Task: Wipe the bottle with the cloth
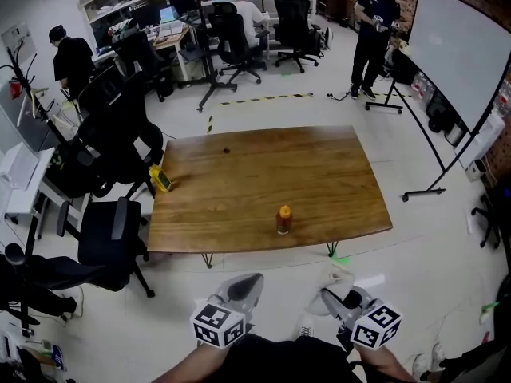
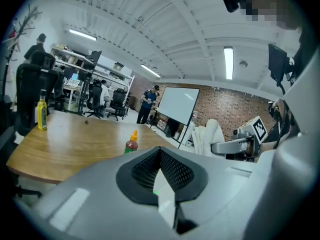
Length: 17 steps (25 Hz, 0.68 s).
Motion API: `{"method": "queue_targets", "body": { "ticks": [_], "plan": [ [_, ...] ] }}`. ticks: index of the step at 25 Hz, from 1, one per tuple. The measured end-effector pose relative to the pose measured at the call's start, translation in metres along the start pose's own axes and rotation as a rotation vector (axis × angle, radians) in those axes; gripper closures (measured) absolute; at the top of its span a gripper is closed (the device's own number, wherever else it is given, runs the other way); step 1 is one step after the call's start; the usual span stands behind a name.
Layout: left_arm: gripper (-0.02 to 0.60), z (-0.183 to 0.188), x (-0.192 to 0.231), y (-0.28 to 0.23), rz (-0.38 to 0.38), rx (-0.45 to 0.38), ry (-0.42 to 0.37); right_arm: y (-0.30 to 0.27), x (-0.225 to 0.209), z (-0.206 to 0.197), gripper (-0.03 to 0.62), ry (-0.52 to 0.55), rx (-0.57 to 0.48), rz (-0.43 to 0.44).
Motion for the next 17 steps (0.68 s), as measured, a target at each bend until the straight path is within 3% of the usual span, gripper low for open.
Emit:
{"method": "queue_targets", "body": {
  "ticks": [7, 17],
  "plan": [
    [0.565, 0.0, 0.018, 0.013, -0.001, -0.017, -0.01, 0.001, 0.009, -0.003, 0.523, 0.009, 0.032, -0.012],
    [0.565, -0.004, -0.001, 0.016, -0.02, -0.03, -0.009, 0.002, 0.007, -0.001, 0.523, 0.024, 0.054, 0.011]
  ]
}}
Point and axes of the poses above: the fingertips, and each gripper's own axes: y backward along the fingers, x to its left, z out of its top, the point moved 10 cm from there along y, backward along the fingers, and after that the axes turned 14 degrees about z, right-handed, at the moved point
